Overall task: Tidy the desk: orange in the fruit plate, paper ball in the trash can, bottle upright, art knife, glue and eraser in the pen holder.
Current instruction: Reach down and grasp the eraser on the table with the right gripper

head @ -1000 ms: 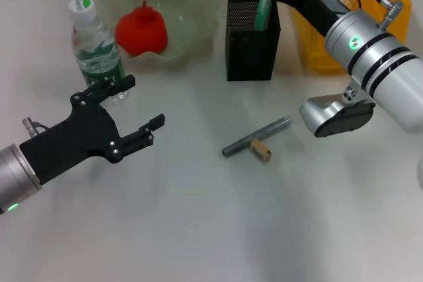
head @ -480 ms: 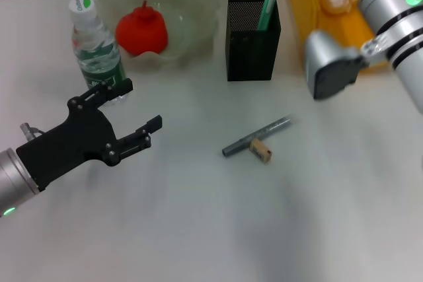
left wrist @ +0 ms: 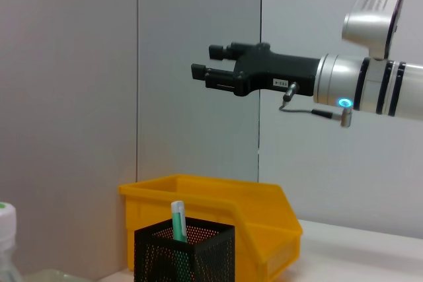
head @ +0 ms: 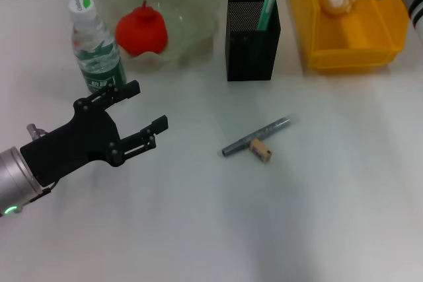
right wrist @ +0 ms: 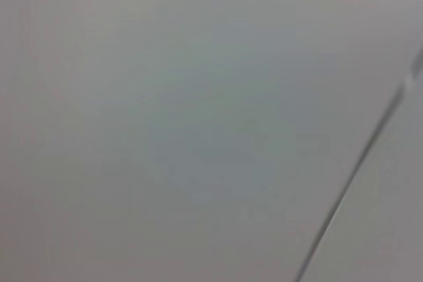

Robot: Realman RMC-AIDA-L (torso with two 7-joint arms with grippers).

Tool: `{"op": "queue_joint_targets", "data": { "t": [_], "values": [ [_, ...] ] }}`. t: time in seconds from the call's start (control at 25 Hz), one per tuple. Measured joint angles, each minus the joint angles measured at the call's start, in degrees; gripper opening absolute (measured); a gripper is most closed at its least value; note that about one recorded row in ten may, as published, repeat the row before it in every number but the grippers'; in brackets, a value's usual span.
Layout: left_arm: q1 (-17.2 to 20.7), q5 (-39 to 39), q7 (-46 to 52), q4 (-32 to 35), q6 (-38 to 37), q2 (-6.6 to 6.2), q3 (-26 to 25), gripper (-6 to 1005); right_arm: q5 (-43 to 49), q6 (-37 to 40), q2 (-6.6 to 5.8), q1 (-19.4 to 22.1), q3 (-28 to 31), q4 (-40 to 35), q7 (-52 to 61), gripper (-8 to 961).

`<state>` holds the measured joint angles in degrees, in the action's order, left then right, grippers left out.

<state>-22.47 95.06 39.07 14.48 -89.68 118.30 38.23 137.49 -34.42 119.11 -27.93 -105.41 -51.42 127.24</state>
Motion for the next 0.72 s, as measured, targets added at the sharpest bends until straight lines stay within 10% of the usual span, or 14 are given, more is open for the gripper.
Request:
{"op": "queue_joint_targets", "data": {
  "t": [0.4,0.72],
  "values": [
    [-0.3,0.0,3.9,1.7,-0.3,-0.29,1.8,795,0.3,15.3,-1.49,1.6,-1.0,-11.4,38.6,621],
    [-0.7,0.8,4.8,3.9,-0.2,-0.35,4.6,795,-3.3,37.9,-1.22,8.5,0.4,-32.5,41.8,625]
  ]
}}
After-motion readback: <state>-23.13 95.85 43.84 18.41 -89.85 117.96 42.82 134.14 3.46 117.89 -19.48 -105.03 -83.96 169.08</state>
